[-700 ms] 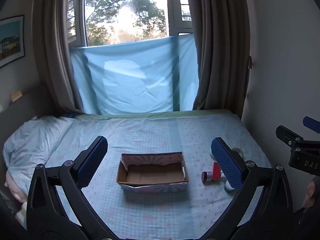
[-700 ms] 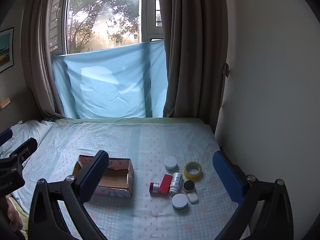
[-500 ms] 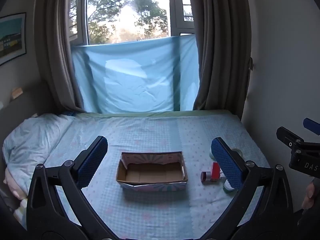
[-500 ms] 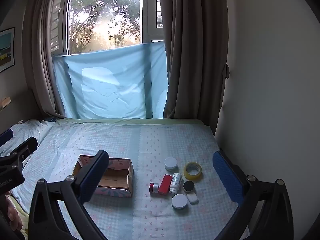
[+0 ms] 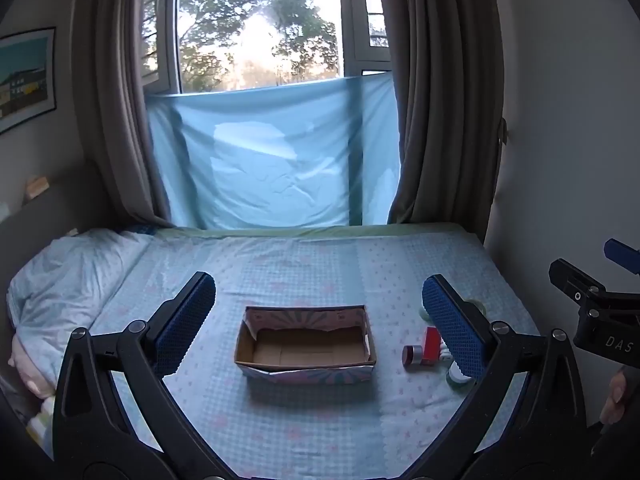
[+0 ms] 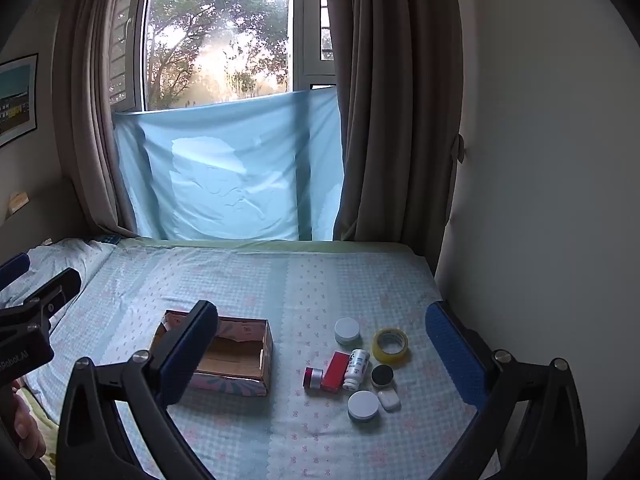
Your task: Organize rigid objects
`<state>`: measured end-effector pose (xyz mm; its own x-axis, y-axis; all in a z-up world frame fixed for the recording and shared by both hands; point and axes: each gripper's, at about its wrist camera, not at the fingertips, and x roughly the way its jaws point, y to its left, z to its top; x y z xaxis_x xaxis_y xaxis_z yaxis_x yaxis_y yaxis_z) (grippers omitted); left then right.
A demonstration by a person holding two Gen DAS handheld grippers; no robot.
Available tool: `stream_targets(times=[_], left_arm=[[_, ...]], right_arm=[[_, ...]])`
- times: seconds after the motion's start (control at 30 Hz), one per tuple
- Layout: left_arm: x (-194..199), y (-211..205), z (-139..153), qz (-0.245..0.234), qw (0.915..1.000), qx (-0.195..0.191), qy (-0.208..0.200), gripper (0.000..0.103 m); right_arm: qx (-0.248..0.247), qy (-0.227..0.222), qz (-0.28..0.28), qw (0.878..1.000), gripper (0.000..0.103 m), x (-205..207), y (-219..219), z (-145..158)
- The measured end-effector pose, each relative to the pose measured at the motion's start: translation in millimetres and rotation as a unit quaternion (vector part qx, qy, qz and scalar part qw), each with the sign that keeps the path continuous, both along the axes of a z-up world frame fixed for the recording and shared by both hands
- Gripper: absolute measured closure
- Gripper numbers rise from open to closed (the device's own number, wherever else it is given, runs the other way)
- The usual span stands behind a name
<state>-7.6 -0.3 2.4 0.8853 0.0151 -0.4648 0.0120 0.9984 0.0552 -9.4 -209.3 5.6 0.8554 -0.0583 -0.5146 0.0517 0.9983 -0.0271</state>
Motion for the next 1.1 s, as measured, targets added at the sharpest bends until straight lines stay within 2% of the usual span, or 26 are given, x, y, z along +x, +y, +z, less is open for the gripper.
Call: stream_targets(times=[1.1], left_arm=[[-4.6, 3.0, 3.4, -0.004, 1.0, -0.009, 0.003, 0.0]], right_arm=[[0.008, -0.005, -0.006, 1.0, 0.0, -11.1, -0.7, 0.3]])
